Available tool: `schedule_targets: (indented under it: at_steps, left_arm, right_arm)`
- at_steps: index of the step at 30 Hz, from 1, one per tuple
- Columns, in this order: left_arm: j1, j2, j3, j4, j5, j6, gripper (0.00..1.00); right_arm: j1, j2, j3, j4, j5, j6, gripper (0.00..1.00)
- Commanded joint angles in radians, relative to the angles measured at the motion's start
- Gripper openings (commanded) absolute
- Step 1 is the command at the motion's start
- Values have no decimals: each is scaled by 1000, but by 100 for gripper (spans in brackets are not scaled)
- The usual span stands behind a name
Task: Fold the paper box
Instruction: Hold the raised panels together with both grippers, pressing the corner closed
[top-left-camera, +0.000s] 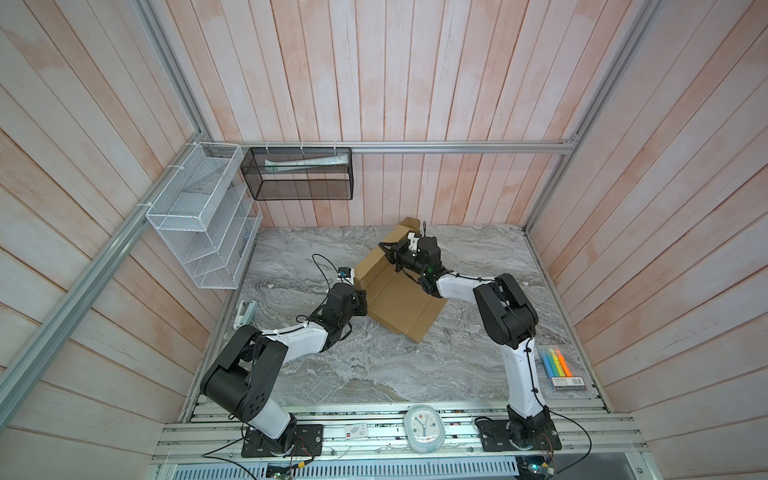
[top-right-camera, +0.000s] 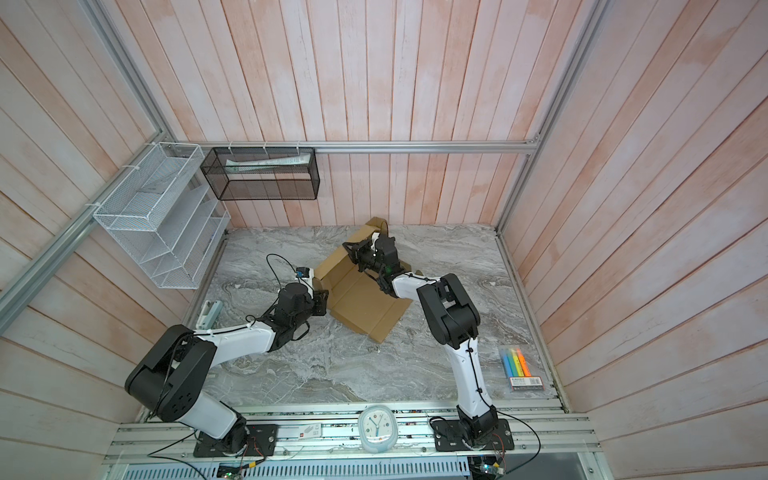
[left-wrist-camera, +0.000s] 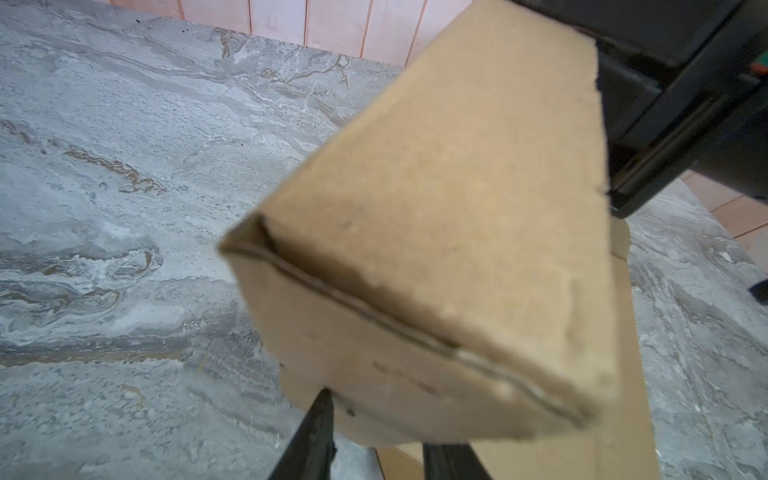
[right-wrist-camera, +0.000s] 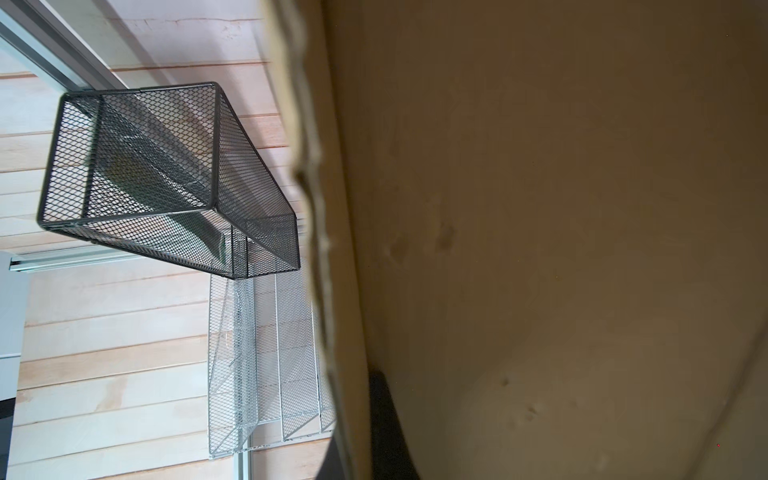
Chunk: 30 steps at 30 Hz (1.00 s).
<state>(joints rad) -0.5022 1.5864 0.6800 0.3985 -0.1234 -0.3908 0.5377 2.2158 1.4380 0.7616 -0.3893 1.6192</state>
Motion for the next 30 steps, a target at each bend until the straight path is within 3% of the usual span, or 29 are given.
schedule_targets:
  at_steps: [1, 14, 30]
  left_arm:
    - [1, 26, 32, 39, -64, -21, 38]
    - [-37, 47, 50, 62, -180, -61, 40]
    - [-106, 121, 131, 92, -409, -79, 40]
  right_arm:
    - [32, 1, -48, -82, -66, 13, 0]
    - [37, 11, -46, -89, -63, 16, 0]
    - [42, -11, -62, -120, -32, 21, 0]
